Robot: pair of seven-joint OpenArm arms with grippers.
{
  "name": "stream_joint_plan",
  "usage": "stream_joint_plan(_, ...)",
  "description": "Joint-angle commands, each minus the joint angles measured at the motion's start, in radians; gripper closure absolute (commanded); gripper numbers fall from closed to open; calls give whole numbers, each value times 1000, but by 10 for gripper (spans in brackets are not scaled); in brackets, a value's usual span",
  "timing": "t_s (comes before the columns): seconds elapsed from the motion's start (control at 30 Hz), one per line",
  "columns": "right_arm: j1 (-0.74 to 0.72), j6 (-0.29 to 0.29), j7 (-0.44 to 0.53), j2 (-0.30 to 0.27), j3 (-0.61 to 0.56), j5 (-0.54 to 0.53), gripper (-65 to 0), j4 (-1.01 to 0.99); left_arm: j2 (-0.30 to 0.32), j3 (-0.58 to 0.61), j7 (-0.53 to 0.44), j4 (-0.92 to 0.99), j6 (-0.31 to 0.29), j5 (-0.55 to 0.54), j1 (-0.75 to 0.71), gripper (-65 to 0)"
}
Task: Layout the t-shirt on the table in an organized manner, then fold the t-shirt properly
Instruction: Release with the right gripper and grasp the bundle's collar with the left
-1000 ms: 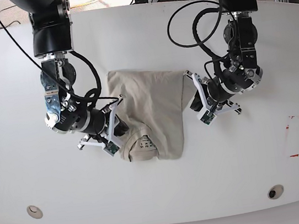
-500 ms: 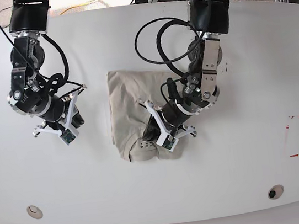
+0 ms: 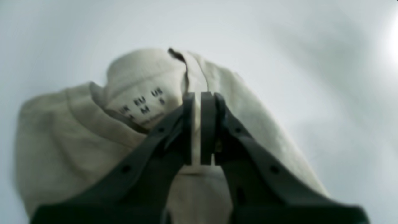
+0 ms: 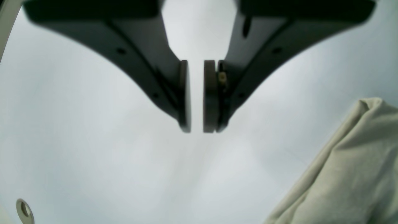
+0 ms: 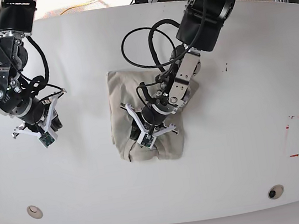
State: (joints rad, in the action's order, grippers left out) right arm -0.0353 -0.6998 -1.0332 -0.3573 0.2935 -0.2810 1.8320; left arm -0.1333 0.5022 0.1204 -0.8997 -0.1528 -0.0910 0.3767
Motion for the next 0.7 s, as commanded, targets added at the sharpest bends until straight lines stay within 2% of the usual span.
stream_joint_plan(0.0, -15, 2, 15, -16, 17, -7, -60, 31, -21, 5, -49, 55, 8, -10, 29, -18)
stream_joint_plan(0.27, 1, 2, 14, -9, 46, -13, -60, 51, -6, 2, -74, 127, 8, -10, 9, -17)
stream_joint_plan(0.47, 2, 2, 14, -4, 45, -13, -60, 56, 113, -3, -72, 57, -9, -11, -54, -17)
stream_joint_plan(0.67, 5, 2, 12, 17, 45, -13, -60, 58, 254, -113, -49, -45, -104, -79, -118, -17)
